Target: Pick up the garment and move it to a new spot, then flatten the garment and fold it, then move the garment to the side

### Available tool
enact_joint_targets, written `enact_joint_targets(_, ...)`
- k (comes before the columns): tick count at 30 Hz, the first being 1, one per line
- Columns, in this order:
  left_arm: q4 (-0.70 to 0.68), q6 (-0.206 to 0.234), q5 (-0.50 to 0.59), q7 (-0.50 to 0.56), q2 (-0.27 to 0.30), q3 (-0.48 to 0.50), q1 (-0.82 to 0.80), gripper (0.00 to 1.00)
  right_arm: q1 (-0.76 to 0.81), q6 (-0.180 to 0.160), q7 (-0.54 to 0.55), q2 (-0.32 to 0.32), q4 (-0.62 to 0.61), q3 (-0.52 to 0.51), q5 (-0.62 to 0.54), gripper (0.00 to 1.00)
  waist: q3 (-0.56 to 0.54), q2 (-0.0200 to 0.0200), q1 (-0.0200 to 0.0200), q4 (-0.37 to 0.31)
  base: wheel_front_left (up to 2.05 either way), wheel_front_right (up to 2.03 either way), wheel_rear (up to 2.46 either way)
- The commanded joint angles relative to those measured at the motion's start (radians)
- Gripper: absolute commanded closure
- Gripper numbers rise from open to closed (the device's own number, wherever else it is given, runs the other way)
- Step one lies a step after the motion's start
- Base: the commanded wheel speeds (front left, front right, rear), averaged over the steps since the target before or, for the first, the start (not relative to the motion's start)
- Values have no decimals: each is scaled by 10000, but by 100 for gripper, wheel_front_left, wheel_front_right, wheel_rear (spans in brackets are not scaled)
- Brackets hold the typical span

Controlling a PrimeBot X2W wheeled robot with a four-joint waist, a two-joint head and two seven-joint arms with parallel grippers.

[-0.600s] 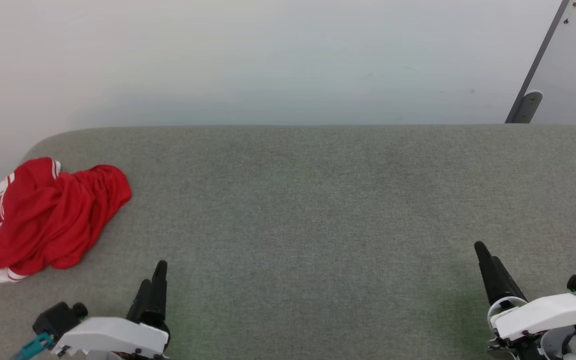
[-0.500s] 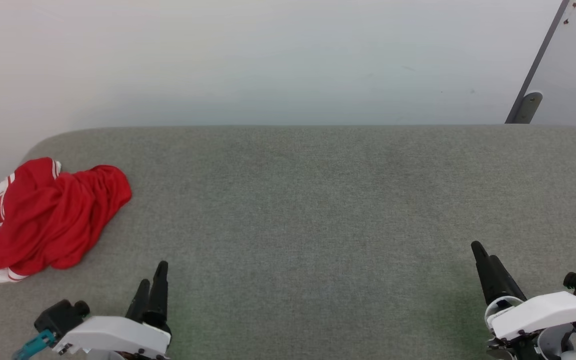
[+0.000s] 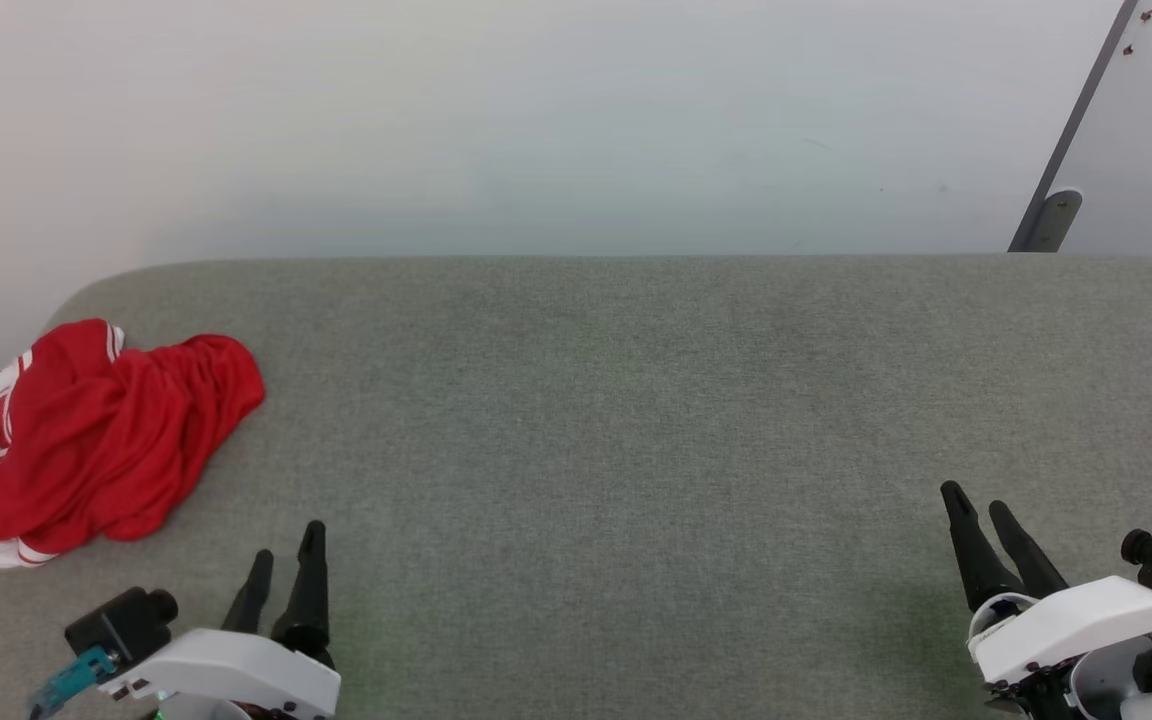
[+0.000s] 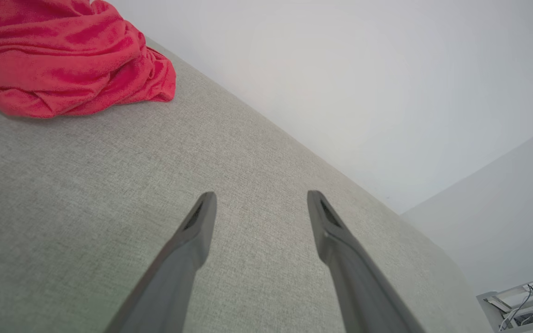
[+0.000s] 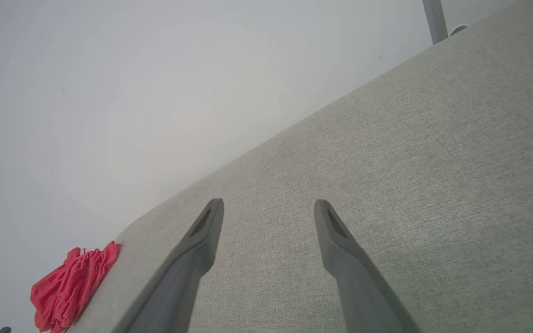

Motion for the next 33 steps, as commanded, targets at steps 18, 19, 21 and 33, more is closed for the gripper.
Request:
enact_joint_targets(18,-134,-62,1962,-533,289,73,-49,0,62,-6,-101,-138,-525,-127,-1875,0,-108,0,-1,30,0,0,0)
enact_joint_targets(19,-136,-66,2048,-565,296,75,-43,0,70,-6,-102,-132,-550,-136,-1942,0,-110,0,-1,29,0,0,0)
enact_joint_targets(21,-141,-70,2132,-587,301,74,-38,0,75,-7,-102,-129,-573,-139,-2016,0,-112,0,-1,28,0,0,0)
enact_joint_targets(33,-144,-95,3127,-858,378,-5,-3,0,113,-8,-156,-160,-769,-210,-2906,0,-136,0,-1,16,0,0,0)
